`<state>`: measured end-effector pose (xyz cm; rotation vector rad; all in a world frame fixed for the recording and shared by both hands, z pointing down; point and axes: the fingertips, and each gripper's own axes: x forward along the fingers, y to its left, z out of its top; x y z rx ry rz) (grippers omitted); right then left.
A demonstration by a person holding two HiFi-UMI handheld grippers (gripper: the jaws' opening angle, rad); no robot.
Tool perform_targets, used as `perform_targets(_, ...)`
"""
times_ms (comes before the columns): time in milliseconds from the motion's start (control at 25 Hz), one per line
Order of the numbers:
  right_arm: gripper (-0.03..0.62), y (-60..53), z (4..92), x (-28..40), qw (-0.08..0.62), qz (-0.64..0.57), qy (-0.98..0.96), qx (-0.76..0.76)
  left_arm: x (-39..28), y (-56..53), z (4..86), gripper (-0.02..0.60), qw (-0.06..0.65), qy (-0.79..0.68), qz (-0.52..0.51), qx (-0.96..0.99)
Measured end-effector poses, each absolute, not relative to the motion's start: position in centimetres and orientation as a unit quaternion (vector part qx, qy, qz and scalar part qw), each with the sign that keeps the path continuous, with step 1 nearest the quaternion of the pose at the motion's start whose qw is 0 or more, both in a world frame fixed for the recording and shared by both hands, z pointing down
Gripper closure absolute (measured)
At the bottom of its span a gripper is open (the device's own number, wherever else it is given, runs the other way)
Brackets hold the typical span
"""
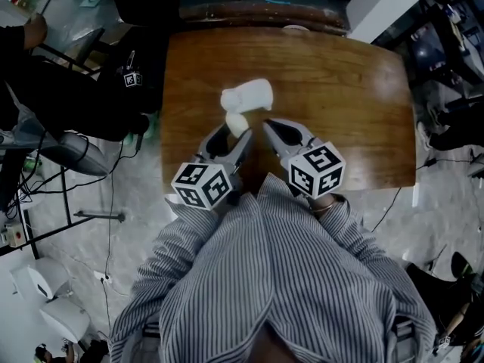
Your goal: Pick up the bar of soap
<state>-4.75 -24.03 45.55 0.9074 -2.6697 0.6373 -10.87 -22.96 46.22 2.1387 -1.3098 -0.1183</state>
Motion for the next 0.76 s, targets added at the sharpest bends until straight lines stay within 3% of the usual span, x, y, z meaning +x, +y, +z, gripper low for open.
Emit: perform_targets(760,0.592,-24.8,45.4,-3.6,0.117,0.208,-0.912,0.333,-10.3,-23.4,45.7,0.318,0.292,-0.489,-0.037,0.821)
